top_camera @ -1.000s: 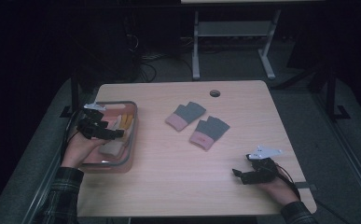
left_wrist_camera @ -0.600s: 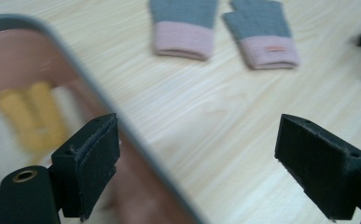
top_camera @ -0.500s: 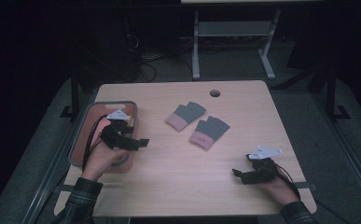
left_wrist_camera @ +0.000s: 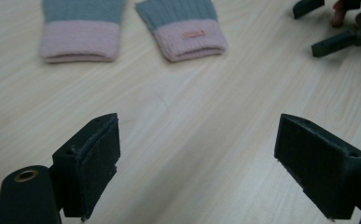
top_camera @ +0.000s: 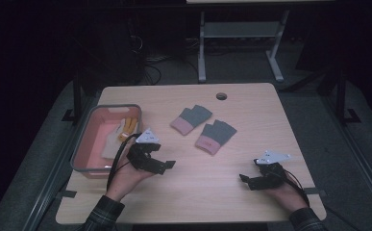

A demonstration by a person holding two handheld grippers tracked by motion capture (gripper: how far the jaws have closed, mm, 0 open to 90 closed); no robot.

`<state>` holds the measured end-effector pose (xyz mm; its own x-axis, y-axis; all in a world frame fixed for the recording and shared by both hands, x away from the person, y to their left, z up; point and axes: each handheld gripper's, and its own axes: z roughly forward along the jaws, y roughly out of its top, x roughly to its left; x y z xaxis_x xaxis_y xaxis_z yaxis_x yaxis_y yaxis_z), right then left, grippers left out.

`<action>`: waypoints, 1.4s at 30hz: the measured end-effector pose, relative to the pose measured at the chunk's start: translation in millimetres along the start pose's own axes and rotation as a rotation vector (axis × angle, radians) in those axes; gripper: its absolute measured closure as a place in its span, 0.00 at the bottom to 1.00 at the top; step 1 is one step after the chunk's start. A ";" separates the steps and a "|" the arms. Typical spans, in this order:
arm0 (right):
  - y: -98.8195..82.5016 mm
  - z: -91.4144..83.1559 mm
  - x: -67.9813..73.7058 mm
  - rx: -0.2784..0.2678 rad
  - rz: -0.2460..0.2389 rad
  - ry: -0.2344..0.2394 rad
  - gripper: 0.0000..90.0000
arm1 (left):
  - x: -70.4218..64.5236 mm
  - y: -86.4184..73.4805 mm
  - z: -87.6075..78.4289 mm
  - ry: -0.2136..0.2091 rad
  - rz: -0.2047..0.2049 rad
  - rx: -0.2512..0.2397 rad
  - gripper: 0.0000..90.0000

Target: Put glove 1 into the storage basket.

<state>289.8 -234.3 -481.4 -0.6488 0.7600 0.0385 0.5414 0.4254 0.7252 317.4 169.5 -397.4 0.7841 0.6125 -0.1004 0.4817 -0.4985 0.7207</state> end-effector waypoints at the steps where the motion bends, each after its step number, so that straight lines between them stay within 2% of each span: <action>1: 0.0 0.0 0.0 0.000 0.000 0.000 0.18 | -2.5 -1.7 2.2 -0.002 0.012 0.009 0.15; 7: 0.0 -0.1 0.2 0.000 0.001 0.000 0.18 | -16.3 -13.6 17.5 -0.011 0.043 0.014 0.15; 11: 0.1 0.2 -0.1 0.001 -0.003 -0.001 0.18 | -21.7 -24.4 28.9 -0.034 0.039 0.024 0.15; 15: -0.7 -0.5 1.7 -0.003 0.005 -0.005 0.18 | -23.2 -38.0 40.7 -0.036 0.078 0.050 0.15; 16: -1.2 -1.1 1.7 -0.001 0.004 -0.005 0.18 | -21.9 -42.2 43.5 -0.030 0.079 0.060 0.15; 18: -1.5 -1.4 2.2 -0.003 0.010 -0.002 0.18 | -20.5 -47.8 46.3 -0.040 0.057 0.049 0.15; 22: -1.6 -1.5 2.1 -0.006 0.006 -0.004 0.18 | -21.3 -55.3 48.6 0.010 0.113 0.064 0.15; 24: -1.6 -1.5 2.1 -0.006 0.005 -0.004 0.18 | -19.1 -57.9 49.6 -0.013 0.099 0.049 0.15; 25: -1.6 -1.5 2.1 -0.006 0.006 -0.003 0.18 | -18.4 -58.9 50.0 -0.011 0.104 0.047 0.15; 28: -1.7 -1.8 1.6 -0.004 0.002 -0.002 0.19 | -18.4 -64.2 50.9 -0.005 0.149 0.014 0.14; 31: 0.1 -4.1 0.0 0.004 0.005 -0.001 0.30 | -15.2 -65.8 49.6 -0.006 0.143 0.008 0.14; 36: 8.4 -7.6 -1.9 -0.013 -0.001 0.022 0.61 | -15.1 -66.3 48.8 -0.001 0.136 0.010 0.14; 39: 16.3 -5.7 -2.4 -0.005 0.005 0.042 0.81 | -14.9 -66.5 48.9 -0.001 0.137 0.009 0.14; 42: 25.6 -2.0 -3.5 -0.004 0.002 0.060 0.96 | -14.9 -66.5 48.8 -0.001 0.139 0.010 0.14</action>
<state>304.9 -227.0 -461.6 -0.6787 0.7300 0.0806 0.5404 0.4221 0.7279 292.8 163.6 -477.2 0.8436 0.5370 -0.0008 0.3726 -0.5842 0.7210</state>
